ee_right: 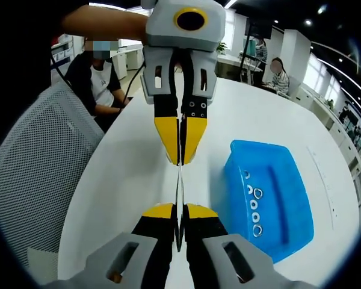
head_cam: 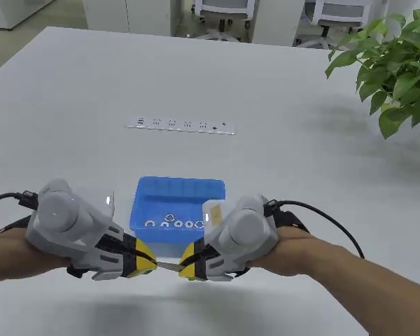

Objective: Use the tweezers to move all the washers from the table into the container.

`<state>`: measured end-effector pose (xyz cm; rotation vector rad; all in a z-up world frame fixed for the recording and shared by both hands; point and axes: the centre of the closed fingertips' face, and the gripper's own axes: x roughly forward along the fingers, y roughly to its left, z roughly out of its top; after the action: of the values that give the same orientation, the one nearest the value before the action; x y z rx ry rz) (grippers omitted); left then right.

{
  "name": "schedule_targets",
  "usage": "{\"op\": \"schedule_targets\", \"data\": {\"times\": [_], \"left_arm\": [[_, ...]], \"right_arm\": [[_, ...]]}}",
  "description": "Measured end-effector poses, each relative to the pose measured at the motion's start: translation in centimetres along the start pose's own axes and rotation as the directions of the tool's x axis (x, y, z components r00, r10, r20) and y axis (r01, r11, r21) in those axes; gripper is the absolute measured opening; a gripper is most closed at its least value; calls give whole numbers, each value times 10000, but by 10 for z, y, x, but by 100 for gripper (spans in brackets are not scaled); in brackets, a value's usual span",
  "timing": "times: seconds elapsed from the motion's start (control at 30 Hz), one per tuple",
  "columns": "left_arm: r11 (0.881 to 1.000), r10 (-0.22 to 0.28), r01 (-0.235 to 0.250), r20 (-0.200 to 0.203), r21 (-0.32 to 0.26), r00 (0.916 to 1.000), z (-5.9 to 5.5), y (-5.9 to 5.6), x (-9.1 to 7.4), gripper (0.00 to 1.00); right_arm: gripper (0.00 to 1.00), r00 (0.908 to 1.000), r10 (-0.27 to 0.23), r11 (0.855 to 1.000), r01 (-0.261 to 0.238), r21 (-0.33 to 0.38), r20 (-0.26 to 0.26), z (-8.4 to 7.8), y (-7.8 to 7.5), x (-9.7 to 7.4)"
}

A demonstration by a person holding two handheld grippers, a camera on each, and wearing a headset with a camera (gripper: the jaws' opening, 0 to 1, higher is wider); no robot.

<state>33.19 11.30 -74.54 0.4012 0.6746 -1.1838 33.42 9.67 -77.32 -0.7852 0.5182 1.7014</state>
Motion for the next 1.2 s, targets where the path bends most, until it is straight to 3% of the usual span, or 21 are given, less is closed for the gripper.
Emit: {"op": "schedule_targets", "data": {"times": [0.43, 0.73, 1.2], "left_arm": [[9988, -244, 227, -399, -436, 9989, -18, -11, 11, 6], [9987, -328, 293, -869, -411, 9957, -33, -17, 18, 6], [9983, -578, 562, -1723, -144, 9834, -52, -28, 29, 6]], "right_arm": [[7, 9991, 189, 9998, -190, -36, -374, -10, 12, 11], [8, 9980, 281, 9994, -291, -169, -565, -12, 19, 17], [10, 9966, 366, 9991, -382, -204, -738, -16, 28, 24]]}}
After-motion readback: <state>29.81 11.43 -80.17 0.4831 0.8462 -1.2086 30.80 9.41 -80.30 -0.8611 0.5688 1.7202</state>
